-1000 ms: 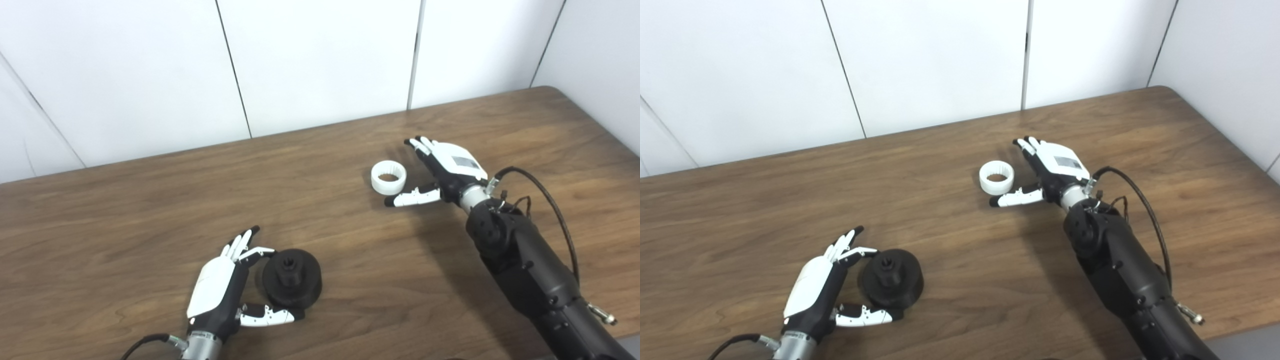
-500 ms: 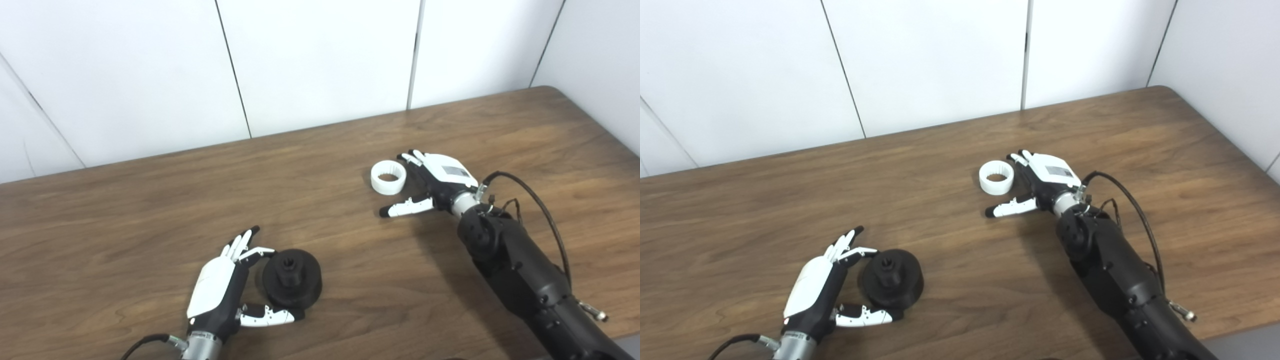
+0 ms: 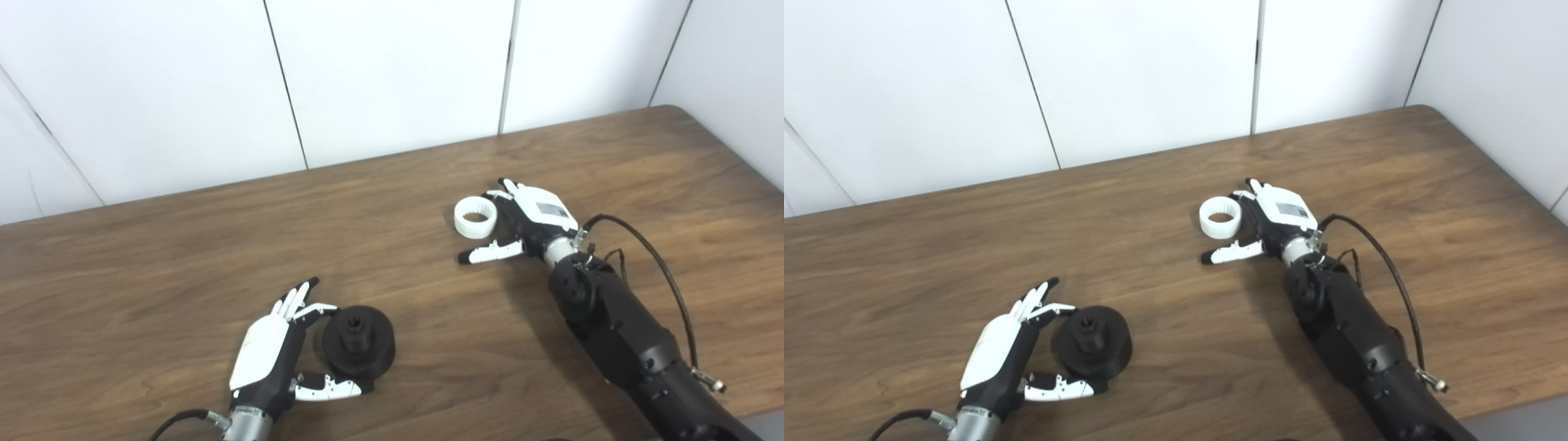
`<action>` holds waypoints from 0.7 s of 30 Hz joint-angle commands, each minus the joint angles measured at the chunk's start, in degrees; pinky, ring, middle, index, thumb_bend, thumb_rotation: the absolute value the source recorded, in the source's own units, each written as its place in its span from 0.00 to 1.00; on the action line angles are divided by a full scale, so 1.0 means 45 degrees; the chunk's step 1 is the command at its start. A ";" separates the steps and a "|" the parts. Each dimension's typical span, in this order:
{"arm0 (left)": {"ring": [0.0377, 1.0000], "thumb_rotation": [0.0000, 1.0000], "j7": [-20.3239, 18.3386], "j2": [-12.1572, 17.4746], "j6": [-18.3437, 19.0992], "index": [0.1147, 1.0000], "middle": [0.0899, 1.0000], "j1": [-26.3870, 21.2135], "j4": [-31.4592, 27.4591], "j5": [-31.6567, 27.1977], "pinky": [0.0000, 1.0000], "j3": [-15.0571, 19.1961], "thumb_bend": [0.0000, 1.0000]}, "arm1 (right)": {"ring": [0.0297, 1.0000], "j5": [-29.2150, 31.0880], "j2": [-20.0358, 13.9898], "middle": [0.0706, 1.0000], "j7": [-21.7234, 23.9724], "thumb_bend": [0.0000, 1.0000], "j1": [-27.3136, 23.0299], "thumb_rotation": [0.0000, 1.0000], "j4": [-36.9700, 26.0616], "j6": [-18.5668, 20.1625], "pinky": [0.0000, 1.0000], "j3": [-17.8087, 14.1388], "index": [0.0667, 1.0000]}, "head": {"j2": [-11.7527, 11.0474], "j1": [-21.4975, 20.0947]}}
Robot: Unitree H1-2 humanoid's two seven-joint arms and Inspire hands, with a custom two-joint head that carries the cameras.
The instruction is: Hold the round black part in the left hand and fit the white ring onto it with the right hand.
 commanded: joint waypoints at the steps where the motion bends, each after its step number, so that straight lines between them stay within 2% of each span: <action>1: 1.00 0.35 0.0052 0.0007 -0.0055 0.61 1.00 -0.0160 -0.0368 0.0185 1.00 0.0037 0.96 | 0.99 0.0109 0.0222 0.97 -0.0862 0.85 -0.0445 0.47 0.0104 -0.0582 0.96 -0.0045 0.73 | 0.0018 0.0005; 7: 1.00 0.35 0.0027 -0.0038 -0.0038 0.60 1.00 -0.0155 -0.0418 0.0191 1.00 0.0049 0.96 | 0.96 0.0428 0.0421 0.90 -0.2540 0.72 -0.0333 0.30 0.0535 -0.1687 0.98 -0.0196 0.58 | 0.0061 0.0058; 8: 1.00 0.35 0.0015 -0.0038 -0.0033 0.60 1.00 -0.0149 -0.0429 0.0195 1.00 0.0053 0.96 | 0.96 0.0494 0.0432 0.90 -0.2798 0.60 -0.0315 0.21 0.0615 -0.1909 0.99 -0.0232 0.51 | 0.0072 0.0070; 10: 1.00 0.35 0.0008 -0.0038 -0.0036 0.60 1.00 -0.0130 -0.0452 0.0195 1.00 0.0063 0.96 | 0.95 0.0573 0.0460 0.88 -0.3204 0.54 -0.0284 0.17 0.0738 -0.2221 1.00 -0.0299 0.47 | 0.0092 0.0065; 21: 1.00 0.35 -0.0056 -0.0018 -0.0001 0.60 1.00 -0.0025 -0.0586 0.0192 1.00 0.0120 0.96 | 0.94 0.0476 0.0335 0.83 -0.4129 0.52 -0.0134 0.14 0.0866 -0.2853 1.00 -0.0257 0.45 | 0.0196 0.0104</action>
